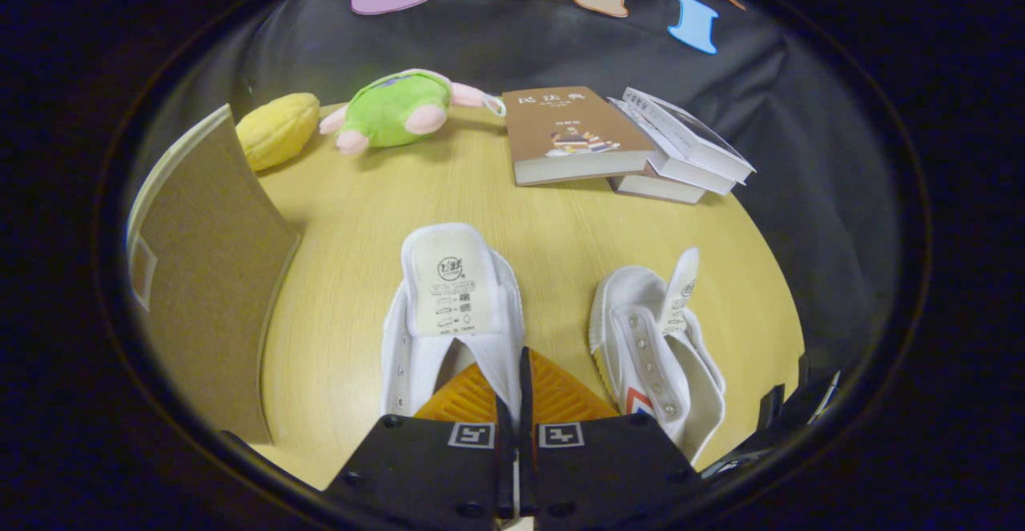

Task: Open the storage box then place both shoes into the box .Put the left shoe in first, then the right shoe, with the right side of both shoes facing outward in a uniform manner.

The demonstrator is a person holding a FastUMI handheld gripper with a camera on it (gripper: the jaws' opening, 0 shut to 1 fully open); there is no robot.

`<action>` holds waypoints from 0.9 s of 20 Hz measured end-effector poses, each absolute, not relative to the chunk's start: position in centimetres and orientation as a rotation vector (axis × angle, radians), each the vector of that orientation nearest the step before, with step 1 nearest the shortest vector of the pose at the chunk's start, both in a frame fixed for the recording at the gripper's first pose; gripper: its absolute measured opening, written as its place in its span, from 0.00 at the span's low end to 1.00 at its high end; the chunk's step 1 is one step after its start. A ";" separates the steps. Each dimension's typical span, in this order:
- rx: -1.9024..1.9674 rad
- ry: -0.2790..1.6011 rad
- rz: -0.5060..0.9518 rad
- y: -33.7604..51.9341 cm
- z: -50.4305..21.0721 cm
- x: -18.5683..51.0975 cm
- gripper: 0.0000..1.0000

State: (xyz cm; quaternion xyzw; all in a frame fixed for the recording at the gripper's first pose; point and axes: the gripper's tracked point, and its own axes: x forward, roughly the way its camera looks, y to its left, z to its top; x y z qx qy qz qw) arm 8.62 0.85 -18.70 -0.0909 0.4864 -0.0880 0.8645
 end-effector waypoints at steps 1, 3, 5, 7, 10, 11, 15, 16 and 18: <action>-0.196 1.010 -0.202 0.6 -18.1 8.4 0.06; -0.219 0.994 -0.237 0.0 -16.5 8.0 0.06; -0.229 0.972 -0.273 -0.5 -14.6 7.8 0.06; -0.220 0.951 -0.304 -0.6 -12.7 7.5 0.06; -0.229 0.908 -0.366 -0.2 -7.8 7.1 0.06; -0.250 0.873 -0.390 0.0 -5.6 7.2 0.06; -0.290 0.720 -0.386 4.8 2.9 8.8 0.06; -0.282 0.685 -0.357 7.2 4.5 9.4 0.06; -0.243 0.632 -0.278 12.5 6.3 10.6 0.06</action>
